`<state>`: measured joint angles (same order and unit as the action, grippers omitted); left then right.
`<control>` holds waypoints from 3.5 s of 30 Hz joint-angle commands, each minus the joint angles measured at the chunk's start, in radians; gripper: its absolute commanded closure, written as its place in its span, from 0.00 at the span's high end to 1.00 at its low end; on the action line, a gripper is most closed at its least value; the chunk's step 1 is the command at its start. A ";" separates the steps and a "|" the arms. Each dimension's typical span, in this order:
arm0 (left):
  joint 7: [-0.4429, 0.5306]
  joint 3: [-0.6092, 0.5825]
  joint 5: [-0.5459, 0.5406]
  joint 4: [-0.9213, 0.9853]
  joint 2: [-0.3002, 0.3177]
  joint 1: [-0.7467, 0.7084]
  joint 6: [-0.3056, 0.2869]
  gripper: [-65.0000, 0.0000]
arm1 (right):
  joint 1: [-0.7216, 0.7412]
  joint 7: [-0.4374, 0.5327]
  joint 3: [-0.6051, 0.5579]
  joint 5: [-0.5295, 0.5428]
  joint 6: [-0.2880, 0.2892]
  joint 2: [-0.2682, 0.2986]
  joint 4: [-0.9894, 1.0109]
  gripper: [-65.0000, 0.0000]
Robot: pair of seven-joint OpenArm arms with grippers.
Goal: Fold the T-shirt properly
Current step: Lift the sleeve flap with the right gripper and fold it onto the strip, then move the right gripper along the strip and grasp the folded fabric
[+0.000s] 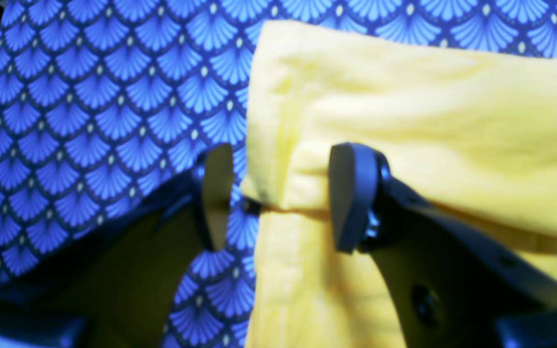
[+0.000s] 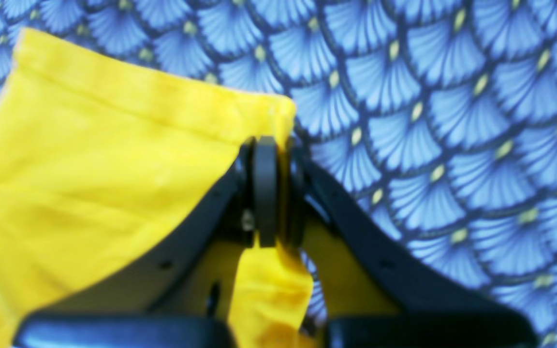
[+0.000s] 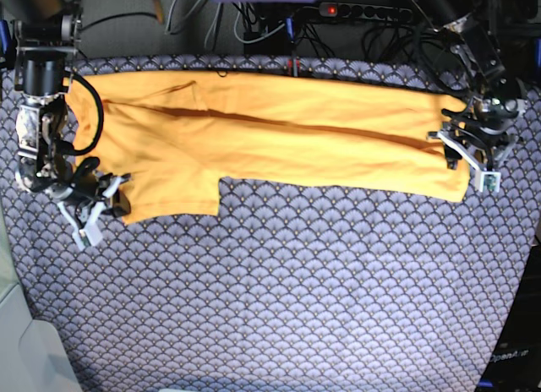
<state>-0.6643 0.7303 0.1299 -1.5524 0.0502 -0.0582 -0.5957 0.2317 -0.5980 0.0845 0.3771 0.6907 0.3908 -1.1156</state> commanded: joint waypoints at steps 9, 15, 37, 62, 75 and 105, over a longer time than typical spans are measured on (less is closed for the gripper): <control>0.010 0.002 -0.006 -0.023 0.017 0.004 0.003 0.48 | -0.176 -0.040 0.007 0.027 0.007 0.036 -0.419 0.02; 0.013 0.002 -0.006 -0.023 0.035 -0.015 0.003 0.48 | -0.346 -0.032 0.008 0.029 0.007 0.075 -0.631 0.02; 0.011 0.002 -0.006 -0.075 0.033 -0.071 -0.002 0.48 | -0.816 0.366 -0.021 0.020 0.007 0.250 -0.728 0.02; 0.019 0.002 -0.006 -0.081 0.033 -0.105 -0.002 0.48 | -0.731 0.319 -0.032 -0.120 0.007 0.164 -0.625 0.45; 0.021 0.002 -0.006 -0.081 0.030 -0.102 -0.003 0.48 | -0.711 0.318 0.154 -0.115 0.007 0.161 -0.660 0.55; 0.021 0.002 -0.006 -0.081 0.027 -0.104 -0.003 0.48 | -0.315 -0.093 -0.191 -0.117 0.007 0.090 -0.769 0.55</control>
<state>-0.6621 0.7307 0.1307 -1.6123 0.0666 -0.1688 -0.6029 -0.1005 -0.7055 -0.1143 0.2584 0.6994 0.4694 -1.8744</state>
